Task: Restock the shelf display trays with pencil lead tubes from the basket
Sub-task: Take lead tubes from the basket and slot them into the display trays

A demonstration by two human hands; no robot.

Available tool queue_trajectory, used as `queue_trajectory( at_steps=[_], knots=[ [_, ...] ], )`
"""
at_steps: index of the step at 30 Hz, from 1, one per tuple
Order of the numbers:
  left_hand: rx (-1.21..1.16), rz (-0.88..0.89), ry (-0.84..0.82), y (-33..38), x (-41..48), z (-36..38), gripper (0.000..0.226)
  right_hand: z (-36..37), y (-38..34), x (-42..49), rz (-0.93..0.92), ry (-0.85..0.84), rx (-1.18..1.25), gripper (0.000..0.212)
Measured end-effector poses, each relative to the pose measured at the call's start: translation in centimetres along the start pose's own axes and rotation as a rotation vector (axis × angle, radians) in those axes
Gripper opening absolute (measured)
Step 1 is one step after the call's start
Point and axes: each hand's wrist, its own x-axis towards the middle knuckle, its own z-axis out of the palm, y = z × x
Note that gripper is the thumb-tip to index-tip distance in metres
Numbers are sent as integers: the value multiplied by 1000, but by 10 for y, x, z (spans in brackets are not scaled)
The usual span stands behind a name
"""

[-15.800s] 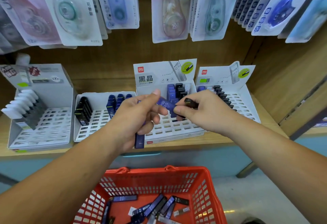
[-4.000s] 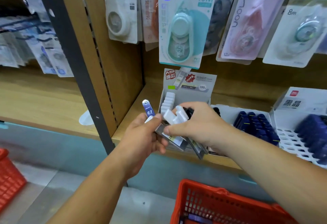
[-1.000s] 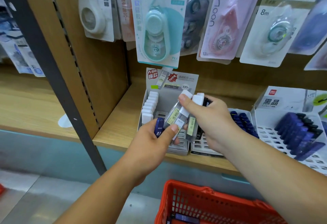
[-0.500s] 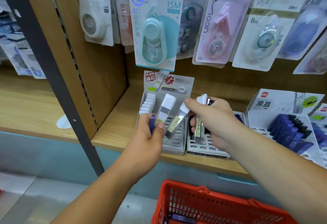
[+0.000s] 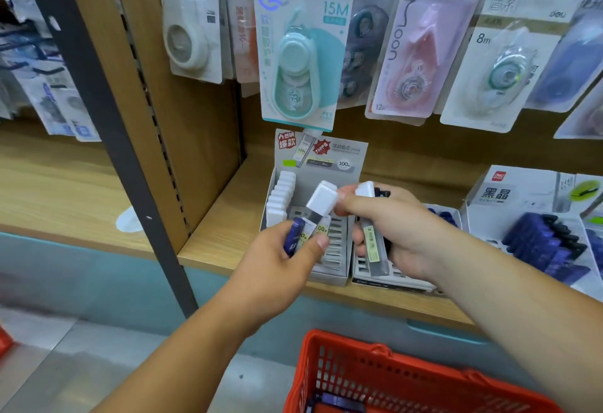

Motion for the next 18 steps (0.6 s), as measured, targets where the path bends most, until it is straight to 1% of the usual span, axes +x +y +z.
queue_trajectory(
  at_steps=[2, 4, 6, 7, 10, 11, 13, 15, 17, 18],
  knots=[
    [-59, -19, -53, 2, -1, -4, 21, -4, -1, 3, -58, 13, -32, 23],
    [-86, -30, -83, 3, -5, -6, 20, -5, -4, 5, -134, -27, -128, 23],
    [-89, -61, -25, 1, -7, -6, 24, -4, -10, 7, -240, -74, -283, 17],
    [-60, -76, 24, -2, -7, -8, 28, -3, -14, 10, -299, -55, -354, 15],
    [-31, -153, 176, -7, -5, -17, 39, -1, -27, 25, -473, 135, -512, 13],
    [-36, -176, 195, -9, -5, -20, 42, 1, -29, 32, -525, 168, -547, 13],
    [-44, -207, 173, -11, -6, -24, 46, 10, -26, 45, -587, 168, -594, 12],
    [-33, -233, 141, -12, -8, -27, 47, 19, -16, 59, -631, 176, -695, 13],
    [-105, -261, 115, -12, -7, -29, 38, 26, -7, 69, -660, 196, -776, 15],
    [-164, -284, 99, -11, -7, -31, 31, 28, -4, 72, -660, 197, -768, 15]
  ],
)
